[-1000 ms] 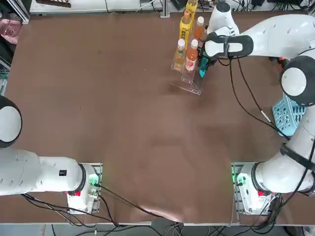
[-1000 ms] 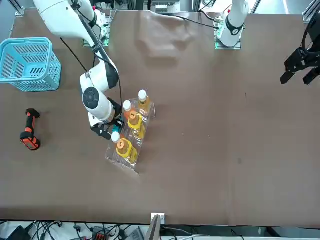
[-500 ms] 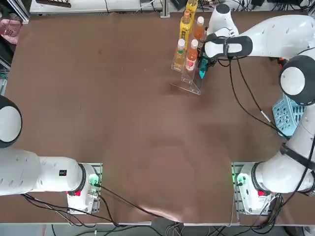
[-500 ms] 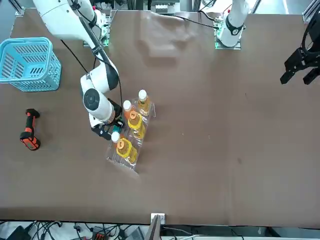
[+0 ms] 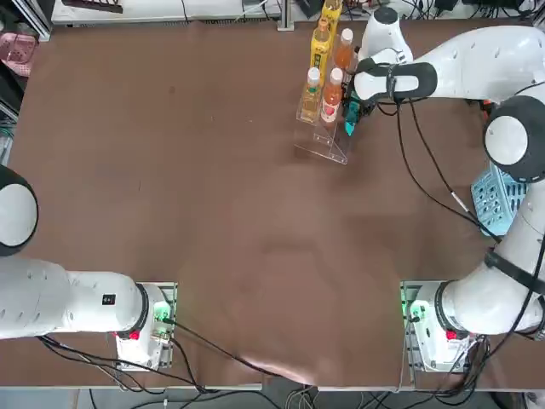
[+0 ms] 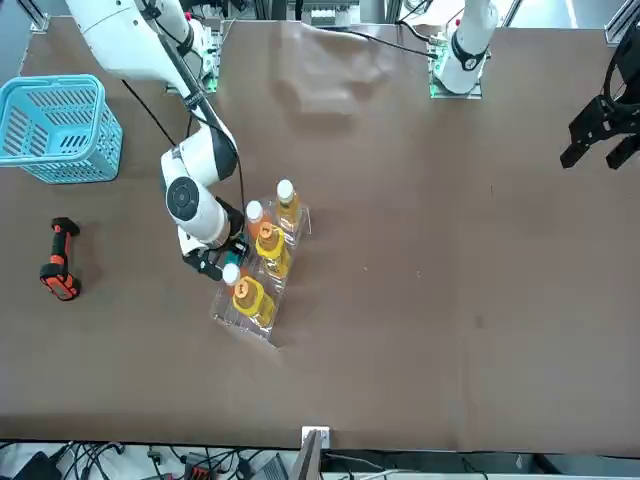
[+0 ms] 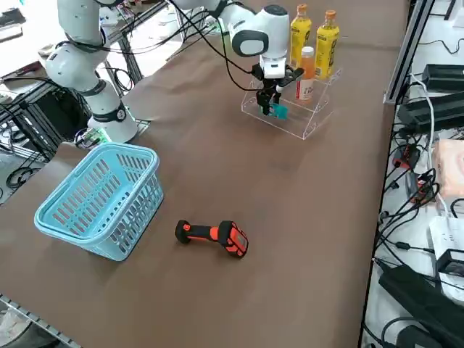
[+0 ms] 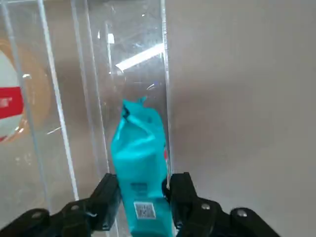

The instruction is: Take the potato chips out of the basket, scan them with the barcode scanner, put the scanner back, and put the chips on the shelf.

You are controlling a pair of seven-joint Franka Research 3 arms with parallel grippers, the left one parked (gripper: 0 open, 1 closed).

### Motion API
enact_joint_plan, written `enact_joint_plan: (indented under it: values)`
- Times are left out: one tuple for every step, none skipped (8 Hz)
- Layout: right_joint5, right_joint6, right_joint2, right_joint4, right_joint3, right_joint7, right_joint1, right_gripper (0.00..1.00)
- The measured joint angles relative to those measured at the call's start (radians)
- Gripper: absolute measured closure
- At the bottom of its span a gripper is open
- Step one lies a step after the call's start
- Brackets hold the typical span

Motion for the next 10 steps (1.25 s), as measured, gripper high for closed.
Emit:
enact_joint_plan:
  values:
    - [0.0, -0.002, -0.001, -0.003, -0.003, 0.0, 0.0, 0.33]
    - [0.0, -0.003, -0.001, -0.008, -0.007, 0.0, -0.002, 0.16]
    - [0.0, -0.001, -0.001, -0.013, -0.01, -0.001, -0.004, 0.02]
    - [0.0, 0.0, 0.0, -0.013, -0.01, -0.001, -0.004, 0.01]
    - [0.0, 0.0, 0.0, -0.013, -0.01, -0.001, -0.004, 0.0]
    - [0.0, 0.0, -0.001, -0.013, -0.01, -0.002, -0.004, 0.0]
    - [-0.001, 0.001, -0.002, -0.012, -0.011, -0.005, -0.005, 0.0]
    - [-0.001, 0.0, -0.009, -0.01, -0.012, -0.007, -0.005, 0.0]
    - [-0.001, -0.003, -0.024, -0.002, -0.012, -0.007, -0.006, 0.0]
    - [-0.001, -0.027, -0.053, 0.016, -0.01, -0.008, -0.007, 0.0]
